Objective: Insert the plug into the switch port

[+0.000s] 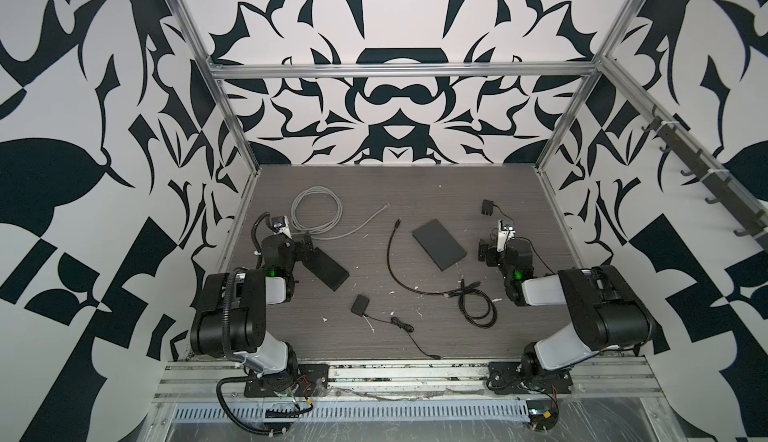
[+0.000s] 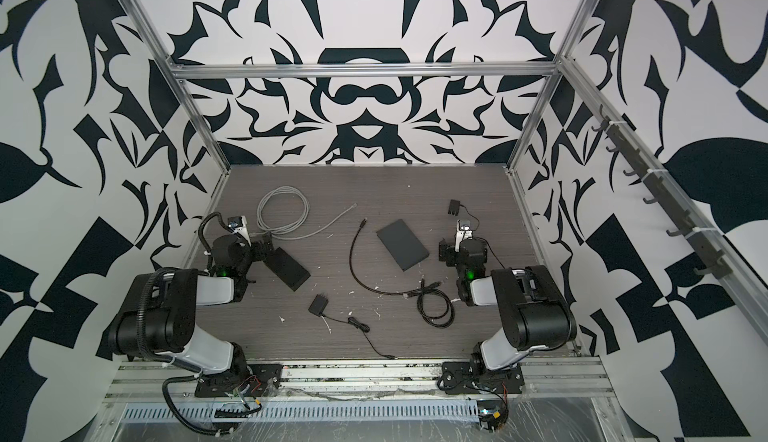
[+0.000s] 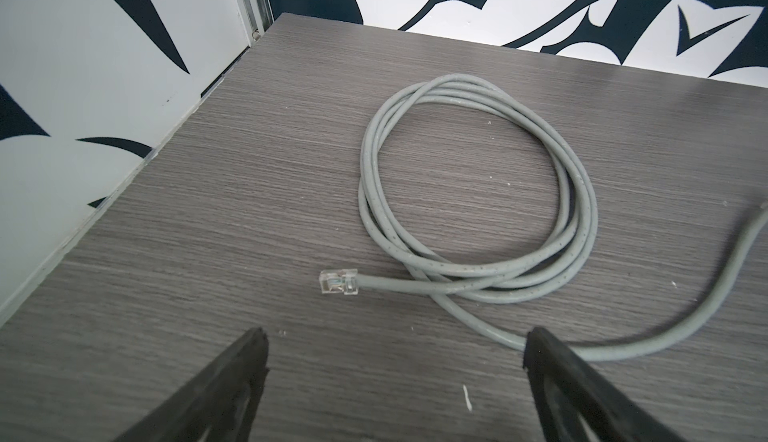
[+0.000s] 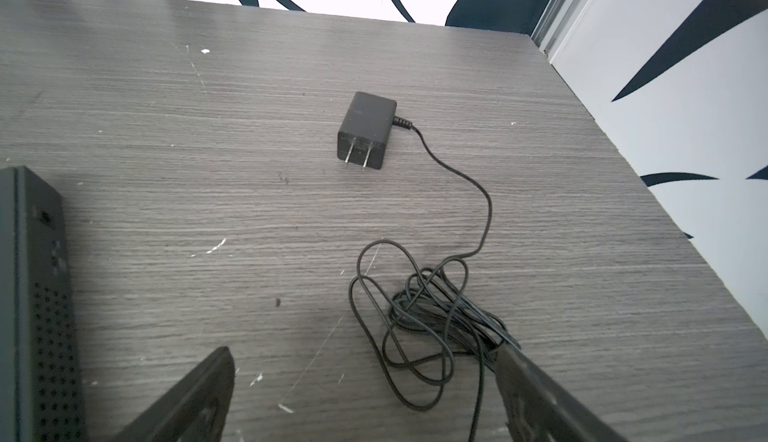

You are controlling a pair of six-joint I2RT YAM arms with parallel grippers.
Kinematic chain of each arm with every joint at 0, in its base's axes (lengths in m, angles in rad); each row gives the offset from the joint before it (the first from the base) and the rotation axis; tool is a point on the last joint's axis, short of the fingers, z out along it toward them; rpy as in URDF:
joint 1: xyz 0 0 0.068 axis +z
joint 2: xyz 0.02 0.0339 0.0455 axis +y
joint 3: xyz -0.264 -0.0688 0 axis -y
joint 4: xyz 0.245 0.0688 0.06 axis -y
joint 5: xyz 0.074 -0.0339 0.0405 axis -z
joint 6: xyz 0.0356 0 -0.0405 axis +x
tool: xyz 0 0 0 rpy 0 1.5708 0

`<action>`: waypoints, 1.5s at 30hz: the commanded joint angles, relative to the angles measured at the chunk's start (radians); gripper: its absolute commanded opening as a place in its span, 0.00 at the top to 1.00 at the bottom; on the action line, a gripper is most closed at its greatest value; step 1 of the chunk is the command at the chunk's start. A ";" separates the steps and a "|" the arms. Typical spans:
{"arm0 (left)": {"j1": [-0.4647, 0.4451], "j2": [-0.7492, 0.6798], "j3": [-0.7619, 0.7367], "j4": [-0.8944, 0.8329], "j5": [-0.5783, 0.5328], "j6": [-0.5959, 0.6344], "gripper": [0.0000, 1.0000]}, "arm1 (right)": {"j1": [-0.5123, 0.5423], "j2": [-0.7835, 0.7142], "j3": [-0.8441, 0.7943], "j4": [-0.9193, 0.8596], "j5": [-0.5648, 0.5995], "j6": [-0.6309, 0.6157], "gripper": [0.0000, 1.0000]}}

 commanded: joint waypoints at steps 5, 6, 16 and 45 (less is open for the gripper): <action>0.009 -0.020 0.037 -0.006 -0.027 -0.027 0.00 | 0.003 -0.042 0.063 -0.046 0.018 -0.002 0.02; 0.008 -0.051 0.086 -0.125 -0.051 -0.040 0.00 | 0.003 -0.077 0.097 -0.144 0.030 0.003 0.02; -0.172 -0.163 0.451 -0.732 -0.149 -0.119 0.00 | 0.004 -0.256 0.404 -0.812 -0.240 0.168 0.06; -0.919 0.552 1.030 -0.923 -0.028 -0.801 0.10 | 0.109 0.021 0.479 -0.937 -0.536 0.307 0.35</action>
